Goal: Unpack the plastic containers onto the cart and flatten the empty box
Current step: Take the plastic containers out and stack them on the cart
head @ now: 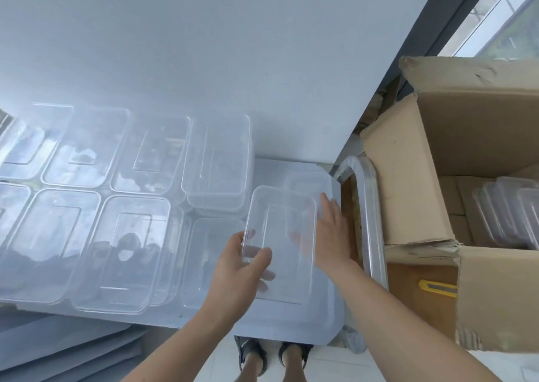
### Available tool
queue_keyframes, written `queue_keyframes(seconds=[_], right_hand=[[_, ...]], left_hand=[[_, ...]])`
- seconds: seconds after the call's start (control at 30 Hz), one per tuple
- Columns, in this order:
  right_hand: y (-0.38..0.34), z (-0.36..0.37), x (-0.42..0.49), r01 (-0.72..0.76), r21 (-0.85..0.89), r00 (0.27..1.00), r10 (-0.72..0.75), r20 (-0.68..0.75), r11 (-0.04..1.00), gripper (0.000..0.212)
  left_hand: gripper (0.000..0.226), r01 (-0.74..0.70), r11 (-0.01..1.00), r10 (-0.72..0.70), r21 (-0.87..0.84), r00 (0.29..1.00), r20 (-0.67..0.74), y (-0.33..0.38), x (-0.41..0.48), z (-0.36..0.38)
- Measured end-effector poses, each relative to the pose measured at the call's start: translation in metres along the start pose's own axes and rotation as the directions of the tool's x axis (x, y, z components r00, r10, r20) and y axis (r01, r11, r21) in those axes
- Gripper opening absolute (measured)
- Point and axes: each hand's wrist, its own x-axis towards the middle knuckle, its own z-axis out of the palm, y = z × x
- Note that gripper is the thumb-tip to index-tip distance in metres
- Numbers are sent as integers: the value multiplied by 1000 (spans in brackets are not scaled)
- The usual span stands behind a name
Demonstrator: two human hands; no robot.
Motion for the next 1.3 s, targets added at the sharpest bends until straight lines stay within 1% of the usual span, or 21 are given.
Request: queue_keyframes(seconds=[0.03, 0.1, 0.2, 0.27, 0.47, 0.6, 0.73, 0.8, 0.87, 0.97, 1.0, 1.07, 1.13, 1.17, 1.2, 1.23, 1.3], right_hand=[[0, 2, 1, 11, -50, 998, -8, 59, 999, 83], [-1, 3, 5, 5, -71, 995, 3, 105, 997, 84], [-4, -4, 14, -51, -15, 994, 53, 98, 999, 87], [-3, -7, 21, -73, -4, 995, 73, 68, 997, 85], [1, -5, 28, -72, -13, 995, 73, 63, 997, 83], [2, -5, 29, -75, 16, 997, 74, 25, 997, 76], [0, -9, 26, -72, -27, 996, 73, 54, 997, 75], [-6, -9, 23, -81, -84, 996, 84, 32, 993, 69], [-12, -10, 19, -82, -125, 997, 82, -9, 989, 58], [-14, -16, 16, -45, -73, 997, 41, -58, 996, 44], [-12, -19, 17, -16, -76, 999, 12, -52, 997, 46], [-9, -28, 19, 37, -117, 998, -31, 49, 992, 65], [-10, -38, 20, 64, -143, 980, -35, 196, 988, 81], [-11, -40, 21, 65, -165, 969, -22, 248, 984, 85], [-11, -39, 22, 62, -190, 964, -9, 267, 980, 87], [-11, -36, 24, 64, -230, 967, -3, 256, 971, 85], [-10, -28, 28, 61, -333, 980, 6, 198, 941, 79]], left_hand=[[47, 3, 1000, -3, 6, 1000, 1, 0, 0, 1], [45, 6, 1000, -6, 14, 1000, 2, 0, 0, 4], [46, 6, 1000, -6, 22, 1000, 3, 2, 1, 7], [46, 10, 1000, -10, 20, 1000, 2, 3, 4, 9], [45, 11, 1000, -11, 24, 1000, 0, 8, 11, 13], [44, 14, 1000, -14, 28, 1000, 6, 8, 11, 13], [42, 5, 1000, -5, 16, 1000, 14, 12, 10, 11], [42, -1, 1000, 0, 12, 1000, 13, 12, 10, 9], [43, 1, 1000, -1, 9, 1000, 13, 11, 10, 8], [49, -3, 1000, 3, 11, 1000, 29, 10, 7, 4], [55, -4, 1000, 3, 13, 999, 32, 10, 7, 3], [57, 3, 1000, -4, 16, 1000, 27, 7, 7, 1], [46, 7, 1000, -7, 12, 1000, 21, 4, 7, 0], [42, 9, 1000, -9, 11, 1000, 20, 2, 6, 0], [41, 9, 1000, -9, 10, 1000, 21, 1, 6, 0], [44, 8, 1000, -9, 11, 1000, 23, 1, 5, 0], [51, 11, 1000, -11, 11, 1000, 23, 0, 4, -1]])
